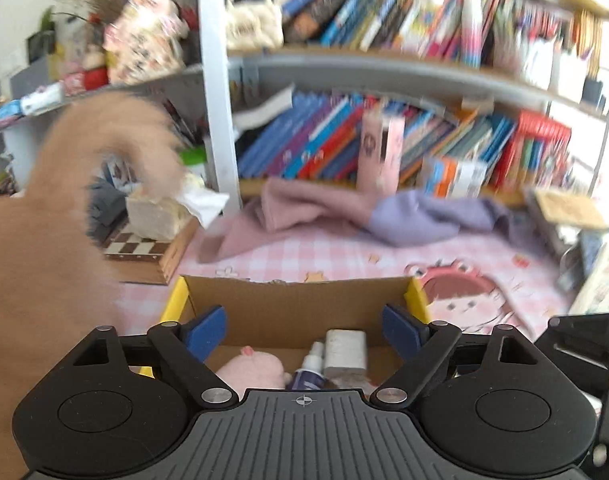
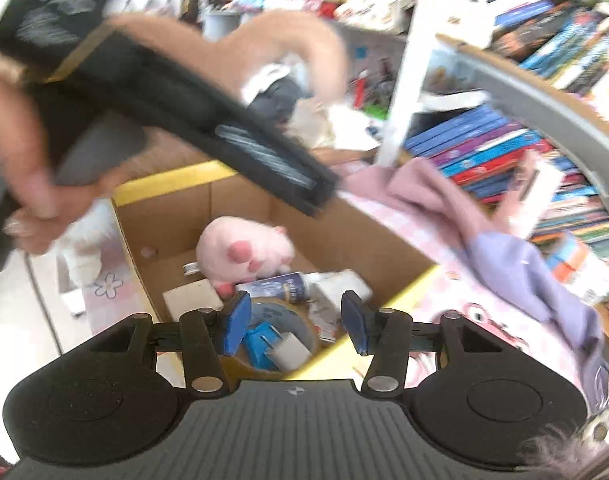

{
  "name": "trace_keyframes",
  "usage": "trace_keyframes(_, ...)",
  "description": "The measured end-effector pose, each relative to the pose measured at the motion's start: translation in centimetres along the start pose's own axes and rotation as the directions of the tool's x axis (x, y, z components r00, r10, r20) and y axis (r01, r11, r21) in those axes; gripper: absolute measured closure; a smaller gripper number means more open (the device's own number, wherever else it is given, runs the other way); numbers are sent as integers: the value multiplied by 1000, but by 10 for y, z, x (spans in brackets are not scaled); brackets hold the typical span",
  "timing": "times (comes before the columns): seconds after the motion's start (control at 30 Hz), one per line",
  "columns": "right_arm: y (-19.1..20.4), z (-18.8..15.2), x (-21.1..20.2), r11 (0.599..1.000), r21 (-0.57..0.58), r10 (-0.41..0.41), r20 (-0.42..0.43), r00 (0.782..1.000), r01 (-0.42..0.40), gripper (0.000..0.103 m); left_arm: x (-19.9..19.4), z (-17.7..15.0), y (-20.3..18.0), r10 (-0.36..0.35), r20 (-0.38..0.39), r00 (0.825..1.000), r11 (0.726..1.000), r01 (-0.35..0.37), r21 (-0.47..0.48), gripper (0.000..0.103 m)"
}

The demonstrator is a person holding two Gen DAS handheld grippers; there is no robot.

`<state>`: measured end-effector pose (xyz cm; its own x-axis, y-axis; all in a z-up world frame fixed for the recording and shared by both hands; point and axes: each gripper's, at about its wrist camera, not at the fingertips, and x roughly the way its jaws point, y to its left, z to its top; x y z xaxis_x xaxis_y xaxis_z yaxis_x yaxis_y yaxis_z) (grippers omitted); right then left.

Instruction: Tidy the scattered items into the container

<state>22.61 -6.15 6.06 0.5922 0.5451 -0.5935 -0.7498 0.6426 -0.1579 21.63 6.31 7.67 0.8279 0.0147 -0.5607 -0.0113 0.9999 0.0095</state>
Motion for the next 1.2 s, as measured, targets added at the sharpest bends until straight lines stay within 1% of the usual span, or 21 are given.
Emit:
trace_keyframes(0.1, 3, -6, -25, 997, 35, -69, 35, 997, 68, 53, -32, -16, -11, -3, 52, 999, 1000, 2, 17, 15)
trace_keyframes(0.17, 5, -15, -47, 991, 71, -118, 55, 991, 114, 51, -50, -30, -17, -3, 78, 997, 1000, 1, 31, 11)
trace_keyframes(0.23, 7, -25, -66, 980, 117, -167, 68, 984, 158, 48, -66, -46, -23, -7, 96, 995, 999, 4, 36, 10)
trace_keyframes(0.3, 9, -37, -83, 963, 171, -221, 75, 972, 206, 45, -79, -60, -30, -15, 101, 995, 999, 11, 38, 10)
trace_keyframes(0.4, 16, -57, -106, 926, 255, -306, 72, 949, 279, 39, -98, -82, -40, -4, 108, 994, 999, -1, 47, 10)
trace_keyframes(0.53, 32, -85, -131, 878, 326, -380, 32, 924, 350, 38, -117, -109, -53, -4, 101, 995, 997, -3, 75, 10)
trace_keyframes(0.67, 53, -112, -149, 847, 363, -408, -27, 913, 389, 38, -131, -135, -64, 6, 77, 997, 996, -13, 85, 10)
trace_keyframes(0.77, 71, -130, -161, 825, 387, -422, -61, 905, 411, 35, -134, -148, -68, -20, 22, 1000, 996, 18, 84, 10)
trace_keyframes(0.83, 80, -139, -166, 813, 398, -429, -83, 899, 425, 31, -135, -154, -69, -27, -1, 1000, 996, 27, 88, 10)
trace_keyframes(0.87, 83, -143, -168, 808, 404, -427, -97, 899, 428, 28, -136, -156, -69, -31, -10, 999, 996, 32, 88, 10)
trace_keyframes(0.93, 84, -150, -169, 790, 433, -416, -139, 899, 433, 25, -135, -159, -69, -38, -31, 999, 995, 40, 87, 10)
trace_keyframes(1.03, 83, -158, -170, 761, 458, -418, -196, 887, 460, 24, -134, -165, -70, -36, -64, 997, 996, 41, 84, 10)
trace_keyframes(1.1, 85, -161, -172, 752, 464, -420, -211, 883, 468, 21, -134, -170, -71, -31, -82, 996, 996, 38, 82, 10)
trace_keyframes(1.2, 89, -164, -174, 754, 466, -412, -215, 886, 463, 15, -135, -173, -70, -24, -97, 995, 996, 32, 82, 10)
